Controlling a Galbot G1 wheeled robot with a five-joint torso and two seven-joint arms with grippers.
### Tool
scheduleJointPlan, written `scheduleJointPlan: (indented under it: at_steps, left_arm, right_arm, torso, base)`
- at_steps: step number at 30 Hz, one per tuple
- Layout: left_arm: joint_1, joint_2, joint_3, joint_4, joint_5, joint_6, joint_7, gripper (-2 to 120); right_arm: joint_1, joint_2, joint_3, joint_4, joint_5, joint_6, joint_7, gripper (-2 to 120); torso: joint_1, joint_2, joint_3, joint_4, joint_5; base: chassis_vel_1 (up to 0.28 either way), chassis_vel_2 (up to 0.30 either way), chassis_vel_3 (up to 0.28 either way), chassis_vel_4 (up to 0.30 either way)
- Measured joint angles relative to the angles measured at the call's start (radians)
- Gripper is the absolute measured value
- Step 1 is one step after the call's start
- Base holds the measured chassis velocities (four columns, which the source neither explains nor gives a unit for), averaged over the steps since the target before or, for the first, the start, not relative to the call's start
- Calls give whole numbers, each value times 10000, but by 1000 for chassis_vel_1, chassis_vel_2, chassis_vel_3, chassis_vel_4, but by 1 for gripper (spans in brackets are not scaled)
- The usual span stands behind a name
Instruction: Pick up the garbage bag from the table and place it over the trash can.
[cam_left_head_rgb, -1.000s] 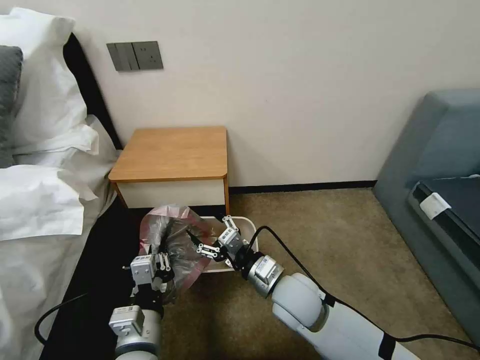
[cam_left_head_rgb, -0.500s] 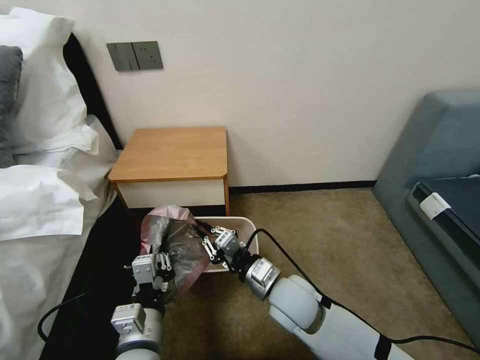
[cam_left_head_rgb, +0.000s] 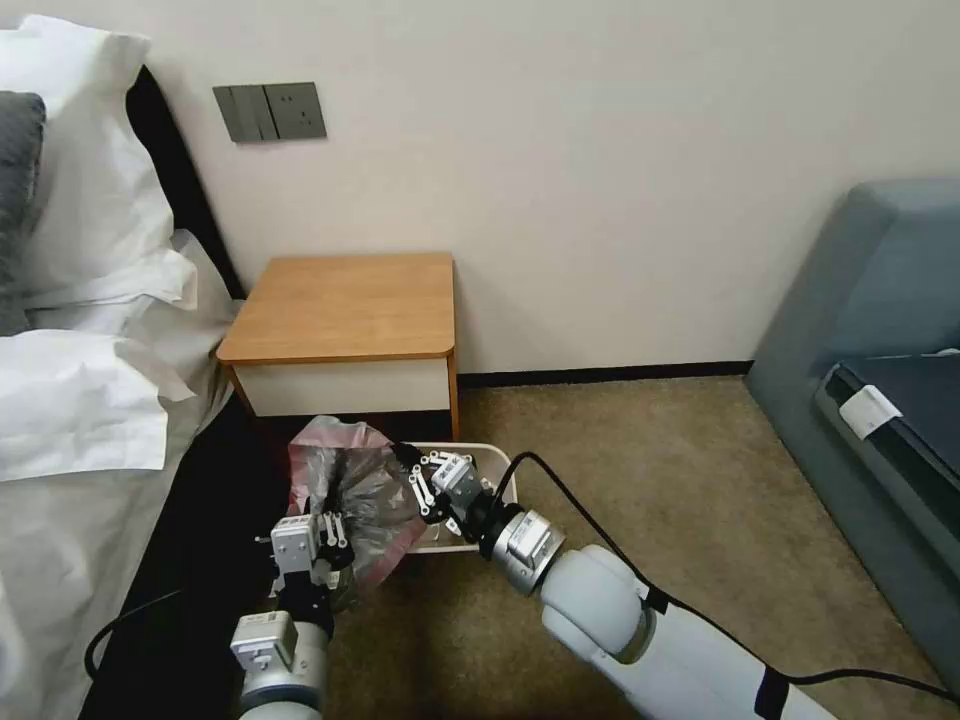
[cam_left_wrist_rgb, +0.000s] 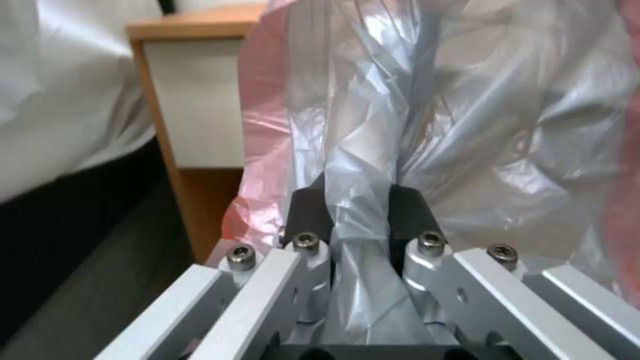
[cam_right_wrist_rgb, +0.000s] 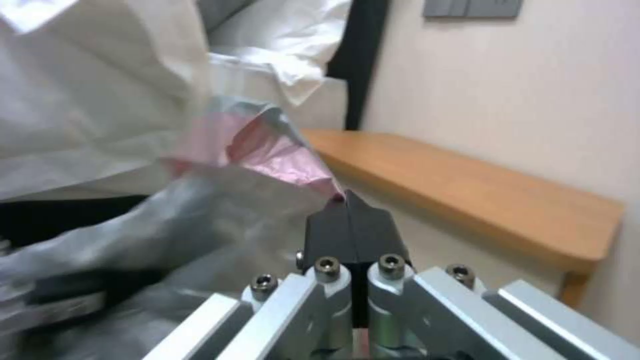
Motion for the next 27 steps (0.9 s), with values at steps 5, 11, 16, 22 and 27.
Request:
scheduleJointPlan:
  at_steps: [5,11,16,22,27]
  left_arm:
    - [217,97,85,91,446,-710,286,9]
    - [325,92,188,107,620,-1294,522,9]
    - [342,117,207,44,604,-1602,606,9]
    - [281,111,87,-101,309,-1702,622,9]
    - [242,102,-15,-293,10,-1730,631,9]
  right_arm:
    - [898,-414,-78,-259,518,-344,113,0]
    - [1554,-959,-135,-582,799,-540,126,0]
    - [1791,-1560,-65,-675,904,-689,90,0]
    - [1841,-2204,81,-691,903,-794,-102,0]
    - [1835,-2807,268,-672,881,-825,-404,0]
  torso:
    - [0,0,0,0,0]
    - [0,0,0,0,2]
    - [0,0,-1,0,1]
    - [0,0,-1,0,1]
    - [0,0,0,0,1]
  base:
    - [0,0,0,0]
    - [0,0,0,0]
    - [0,0,0,0]
    - [0,0,0,0]
    - [0,0,0,0]
